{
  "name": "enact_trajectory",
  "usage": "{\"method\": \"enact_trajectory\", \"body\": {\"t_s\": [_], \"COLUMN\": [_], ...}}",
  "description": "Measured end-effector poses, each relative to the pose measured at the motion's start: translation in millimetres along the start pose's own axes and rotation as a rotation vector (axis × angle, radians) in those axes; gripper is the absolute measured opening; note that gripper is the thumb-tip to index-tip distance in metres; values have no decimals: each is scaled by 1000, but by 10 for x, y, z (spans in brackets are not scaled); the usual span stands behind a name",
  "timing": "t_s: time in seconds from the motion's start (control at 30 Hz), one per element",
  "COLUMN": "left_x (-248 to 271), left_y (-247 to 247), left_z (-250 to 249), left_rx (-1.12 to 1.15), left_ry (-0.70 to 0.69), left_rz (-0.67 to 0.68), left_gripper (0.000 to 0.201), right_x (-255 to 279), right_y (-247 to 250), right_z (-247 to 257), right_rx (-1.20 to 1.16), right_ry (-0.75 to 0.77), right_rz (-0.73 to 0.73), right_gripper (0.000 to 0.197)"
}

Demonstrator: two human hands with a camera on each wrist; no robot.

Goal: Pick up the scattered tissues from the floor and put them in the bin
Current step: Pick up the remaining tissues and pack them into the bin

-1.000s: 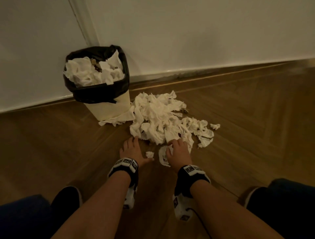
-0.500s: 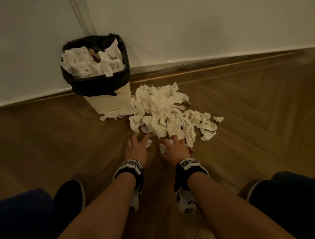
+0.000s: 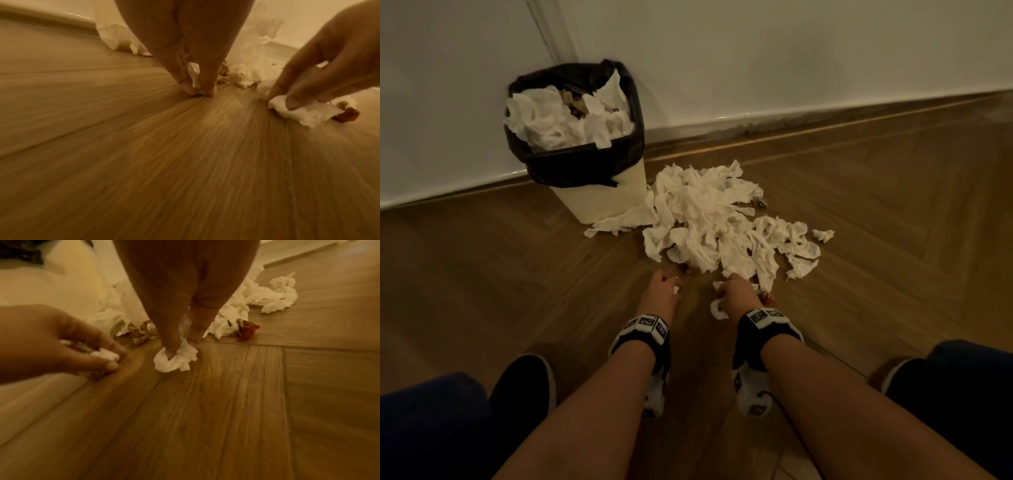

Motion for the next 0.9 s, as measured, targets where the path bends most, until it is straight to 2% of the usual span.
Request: {"method": "enact_trajectory", "body": {"t_s": [0.13,0.23,0.43,0.53,0.63,0.77,0.83,0.9], "left_x": [19,37,88,99,107,138,164,180], "left_y": [105,158,288,413,549,663,780,978], "left_z": [-7,-3,32,1,-4,-91,-234,-460], "left_rx": [51,121,331,434,493,784,757,636], "left_ry": [-9,37,137,152,214,318,306,235], "left_rz": [-77,-109,-181,-201,-206,-177,-138,-84], "left_gripper": [23,19,27,24,23,25,28,33], "right_x": [0,33,155,190,265,402,488,563], "right_y": [40,-34,-179,-83,67,339,509,736], "right_z": [-218,-291,-127,-90,-63,33,107,202], "right_rx": [-386,-758,-1396,-1505,-1557,-1608,-1611,-1595], "right_ry": [-167,-243,-251,-205,-182,-119,-92,-57], "right_rz": [-25,-2,158,129,104,48,20,-11], "right_gripper": [29,29,11,21,19,17,18,16]}}
Point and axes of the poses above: each hand's wrist, its own x-axis away from the middle knuckle, its own y-axis out of the back of the hand, z = x × y, the point moved 9 cm from there along -x, towards the middle knuckle, and after that the axes turned 9 degrees about x, right-handed, at the moved point
